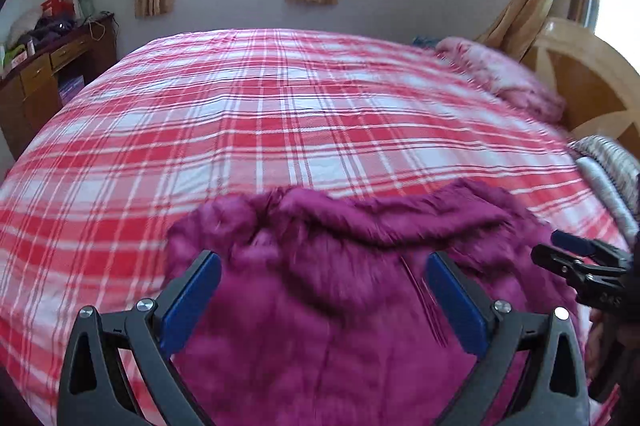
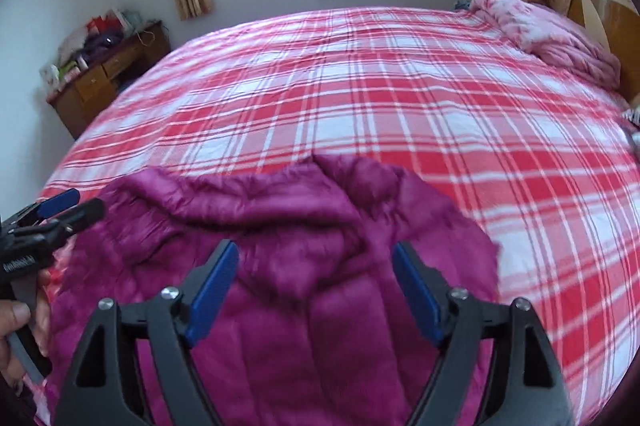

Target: Fold large clothes

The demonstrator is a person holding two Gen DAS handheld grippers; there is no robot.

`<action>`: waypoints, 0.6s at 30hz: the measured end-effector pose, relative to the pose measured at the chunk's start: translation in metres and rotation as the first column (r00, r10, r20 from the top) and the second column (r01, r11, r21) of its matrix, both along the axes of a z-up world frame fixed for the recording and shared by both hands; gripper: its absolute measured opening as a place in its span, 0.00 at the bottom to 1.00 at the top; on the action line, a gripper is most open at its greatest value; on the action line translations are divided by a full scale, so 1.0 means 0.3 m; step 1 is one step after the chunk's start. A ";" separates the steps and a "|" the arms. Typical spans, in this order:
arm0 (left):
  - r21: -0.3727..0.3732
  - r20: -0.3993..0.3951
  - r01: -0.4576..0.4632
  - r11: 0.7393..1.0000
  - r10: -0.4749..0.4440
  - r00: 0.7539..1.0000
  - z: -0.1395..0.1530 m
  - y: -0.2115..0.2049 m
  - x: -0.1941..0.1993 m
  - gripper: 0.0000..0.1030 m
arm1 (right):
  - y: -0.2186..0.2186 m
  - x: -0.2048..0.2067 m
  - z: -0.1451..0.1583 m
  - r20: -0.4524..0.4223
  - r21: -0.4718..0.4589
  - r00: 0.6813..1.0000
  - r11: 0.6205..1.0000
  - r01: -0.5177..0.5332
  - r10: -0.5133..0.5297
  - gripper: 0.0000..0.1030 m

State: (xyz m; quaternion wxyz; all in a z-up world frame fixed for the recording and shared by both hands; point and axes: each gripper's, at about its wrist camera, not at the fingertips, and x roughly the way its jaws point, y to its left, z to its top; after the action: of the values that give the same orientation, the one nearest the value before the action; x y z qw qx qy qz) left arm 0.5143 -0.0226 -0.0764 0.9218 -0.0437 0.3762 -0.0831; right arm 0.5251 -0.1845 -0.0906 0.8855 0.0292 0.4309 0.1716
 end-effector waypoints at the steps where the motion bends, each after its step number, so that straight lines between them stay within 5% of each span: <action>1: -0.014 0.013 0.011 1.000 -0.010 1.000 0.016 0.023 -0.091 0.99 | -0.037 -0.065 0.004 -0.016 0.002 1.000 1.000 -0.002 0.002 0.79; 8: 0.054 0.023 -0.019 0.998 0.018 1.000 -0.057 0.162 -0.623 0.99 | -0.279 -0.522 -0.060 -0.084 -0.035 0.996 0.999 0.004 -0.007 0.85; 13: 0.106 -0.059 -0.071 0.992 0.077 0.995 -0.201 0.199 -0.803 0.99 | -0.385 -0.734 -0.136 -0.157 -0.025 0.984 0.996 0.083 -0.086 0.85; 18: 0.053 -0.110 -0.064 0.997 0.070 0.991 -0.287 0.184 -0.908 0.99 | -0.427 -0.865 -0.163 -0.158 0.007 0.978 0.990 0.138 -0.135 0.85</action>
State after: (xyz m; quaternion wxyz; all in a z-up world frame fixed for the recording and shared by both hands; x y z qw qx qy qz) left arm 0.2417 0.0327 -0.1625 0.9024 -0.0380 0.4274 -0.0401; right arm 0.2655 -0.3126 -0.1395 0.8581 0.0800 0.4948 0.1113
